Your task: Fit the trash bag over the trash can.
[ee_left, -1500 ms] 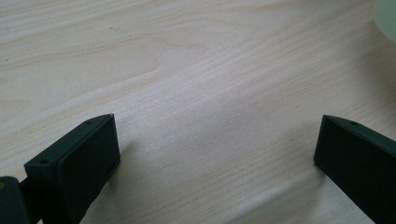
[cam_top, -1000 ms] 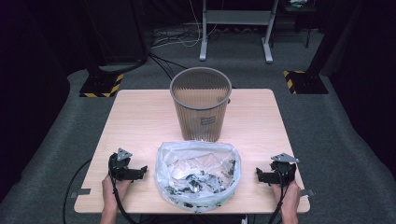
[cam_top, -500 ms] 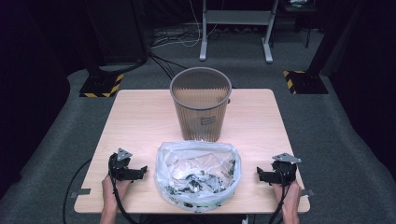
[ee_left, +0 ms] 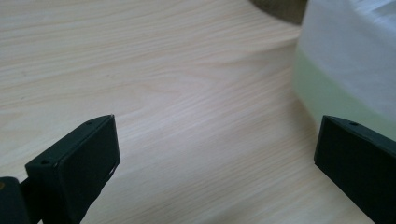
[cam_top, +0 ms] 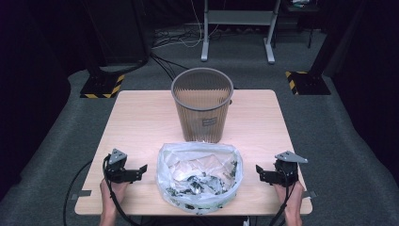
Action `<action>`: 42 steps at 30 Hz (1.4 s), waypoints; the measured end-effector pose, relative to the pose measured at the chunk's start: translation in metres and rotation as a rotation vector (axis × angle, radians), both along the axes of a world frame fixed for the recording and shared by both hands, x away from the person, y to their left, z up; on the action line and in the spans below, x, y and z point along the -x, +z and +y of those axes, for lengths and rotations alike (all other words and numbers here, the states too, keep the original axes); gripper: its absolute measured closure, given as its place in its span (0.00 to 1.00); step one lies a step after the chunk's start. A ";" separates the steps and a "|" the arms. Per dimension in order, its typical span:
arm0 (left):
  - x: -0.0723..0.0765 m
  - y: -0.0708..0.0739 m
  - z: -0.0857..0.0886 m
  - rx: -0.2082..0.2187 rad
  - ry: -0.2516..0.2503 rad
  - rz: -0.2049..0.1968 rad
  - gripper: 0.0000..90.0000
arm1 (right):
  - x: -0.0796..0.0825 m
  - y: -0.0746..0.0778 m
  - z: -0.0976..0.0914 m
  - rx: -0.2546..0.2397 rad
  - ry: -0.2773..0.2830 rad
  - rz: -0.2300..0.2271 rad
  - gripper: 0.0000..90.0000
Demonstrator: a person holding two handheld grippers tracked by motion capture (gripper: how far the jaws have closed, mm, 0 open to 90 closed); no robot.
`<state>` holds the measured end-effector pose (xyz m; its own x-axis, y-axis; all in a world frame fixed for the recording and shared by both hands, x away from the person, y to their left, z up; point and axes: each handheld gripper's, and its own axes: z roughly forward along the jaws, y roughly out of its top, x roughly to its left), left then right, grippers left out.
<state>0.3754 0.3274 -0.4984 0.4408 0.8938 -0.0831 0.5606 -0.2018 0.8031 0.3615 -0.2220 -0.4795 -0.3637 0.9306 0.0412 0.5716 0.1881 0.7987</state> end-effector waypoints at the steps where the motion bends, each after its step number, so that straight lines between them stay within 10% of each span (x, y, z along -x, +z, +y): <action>1: 0.000 0.000 0.000 0.000 0.000 0.000 0.00 | 0.001 0.002 0.002 -0.001 0.007 -0.003 0.04; 23: 0.001 0.031 -0.027 0.056 -0.105 -0.044 0.00 | 0.002 0.038 0.042 0.019 0.137 -0.030 0.07; 42: -0.008 0.031 -0.062 0.073 -0.212 -0.042 0.00 | -0.005 0.028 0.070 -0.002 0.223 -0.005 0.09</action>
